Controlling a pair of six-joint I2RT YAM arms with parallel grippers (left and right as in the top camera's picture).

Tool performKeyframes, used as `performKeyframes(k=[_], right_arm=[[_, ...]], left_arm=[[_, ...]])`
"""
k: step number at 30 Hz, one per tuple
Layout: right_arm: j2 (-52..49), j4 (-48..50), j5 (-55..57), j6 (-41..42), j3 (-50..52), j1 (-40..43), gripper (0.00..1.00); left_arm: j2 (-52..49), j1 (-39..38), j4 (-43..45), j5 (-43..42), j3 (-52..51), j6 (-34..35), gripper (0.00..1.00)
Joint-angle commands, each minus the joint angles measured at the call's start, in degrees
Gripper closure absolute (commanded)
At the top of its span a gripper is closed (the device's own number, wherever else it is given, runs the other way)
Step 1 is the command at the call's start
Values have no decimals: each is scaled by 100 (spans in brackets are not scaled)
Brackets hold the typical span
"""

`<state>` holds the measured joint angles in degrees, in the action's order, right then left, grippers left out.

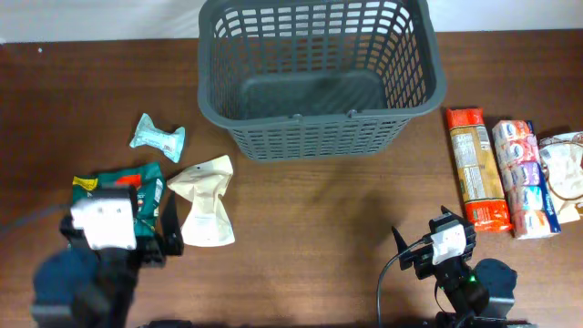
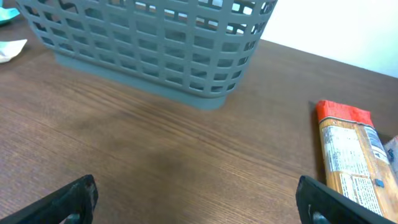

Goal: Pack container

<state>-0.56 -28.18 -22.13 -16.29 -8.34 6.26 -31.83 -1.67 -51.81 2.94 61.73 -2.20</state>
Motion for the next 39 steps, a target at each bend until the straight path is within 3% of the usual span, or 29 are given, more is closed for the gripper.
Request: performKeyframes(k=[1, 4, 11, 13, 16, 18, 21, 24, 31, 34, 39], right_arm=[[37, -9, -37, 74, 31, -31, 1], [35, -9, -37, 74, 31, -31, 1], [37, -9, -37, 74, 31, -31, 1], [37, -9, -37, 74, 31, -31, 1], [37, -9, -37, 74, 31, -31, 1], [37, -9, -37, 74, 31, -31, 1], [37, -9, -37, 74, 31, -31, 1], [37, -9, -35, 74, 31, -31, 1], [37, -9, -35, 72, 31, -31, 1], [37, -9, -37, 74, 31, -31, 1], [37, -9, -37, 72, 31, -31, 1]], left_arm=[[-1174, 35, -588, -7, 1475, -435, 1], [-1504, 35, -861, -94, 2017, -385, 1], [-1453, 35, -1469, -568, 2083, -389, 1], [-1530, 35, -1991, 280, 2083, -44, 1], [-1880, 35, -3047, 2072, 2083, 1517, 1], [-2358, 35, -3495, 2638, 2081, 2153, 1], [-3298, 37, -3528, 2896, 2081, 2192, 1], [-4308, 90, -3569, 3263, 2081, 2188, 1], [-6159, 632, -3344, 3198, 2002, 2162, 1], [-6255, 772, -2527, 2717, 1626, 1484, 1], [-6234, 988, -1773, 914, 1314, -118, 0]])
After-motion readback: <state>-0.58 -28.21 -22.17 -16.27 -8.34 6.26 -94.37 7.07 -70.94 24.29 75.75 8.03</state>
